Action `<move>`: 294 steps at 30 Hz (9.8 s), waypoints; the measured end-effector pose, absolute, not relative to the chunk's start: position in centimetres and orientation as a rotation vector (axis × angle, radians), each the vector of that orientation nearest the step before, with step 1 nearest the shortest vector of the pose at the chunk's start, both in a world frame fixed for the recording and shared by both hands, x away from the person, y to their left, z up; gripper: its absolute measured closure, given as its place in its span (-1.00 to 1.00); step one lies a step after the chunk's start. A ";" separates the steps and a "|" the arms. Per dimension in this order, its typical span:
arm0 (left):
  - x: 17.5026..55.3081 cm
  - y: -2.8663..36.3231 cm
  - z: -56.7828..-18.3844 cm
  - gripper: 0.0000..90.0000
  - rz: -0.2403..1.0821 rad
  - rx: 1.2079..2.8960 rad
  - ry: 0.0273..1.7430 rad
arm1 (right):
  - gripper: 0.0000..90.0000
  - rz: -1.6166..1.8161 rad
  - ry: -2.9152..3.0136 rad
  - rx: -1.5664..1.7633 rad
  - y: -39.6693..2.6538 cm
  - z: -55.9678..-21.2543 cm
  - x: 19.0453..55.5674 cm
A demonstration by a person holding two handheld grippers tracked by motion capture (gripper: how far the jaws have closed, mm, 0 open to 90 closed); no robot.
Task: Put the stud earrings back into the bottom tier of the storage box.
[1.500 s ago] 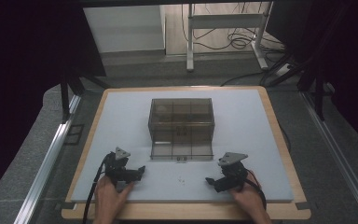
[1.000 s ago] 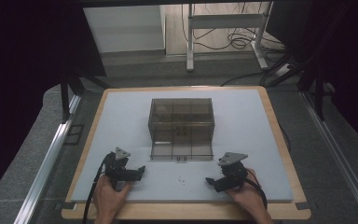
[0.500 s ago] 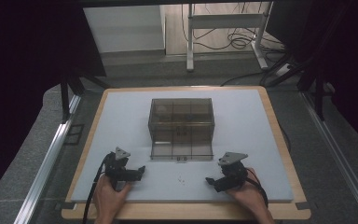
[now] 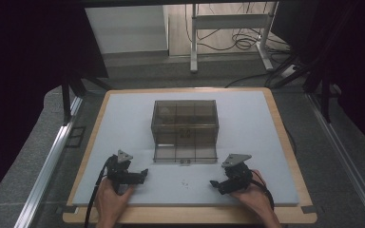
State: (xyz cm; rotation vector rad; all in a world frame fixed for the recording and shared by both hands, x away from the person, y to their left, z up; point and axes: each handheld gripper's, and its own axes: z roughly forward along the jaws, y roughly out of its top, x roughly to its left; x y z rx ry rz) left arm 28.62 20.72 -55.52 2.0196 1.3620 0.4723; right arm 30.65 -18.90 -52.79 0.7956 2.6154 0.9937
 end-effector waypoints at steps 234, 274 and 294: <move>28.6 20.8 -55.5 -1.00 0.471 2.026 1.359 | 0.87 0.658 2.877 0.662 -5.8 -49.7 40.7; 28.6 20.7 -55.5 -1.00 0.475 2.020 1.359 | 0.60 0.679 2.953 0.603 -7.0 -46.4 37.3; 28.6 20.8 -55.5 -1.00 0.475 2.021 1.358 | 0.69 0.563 3.075 0.463 -5.1 -48.2 34.3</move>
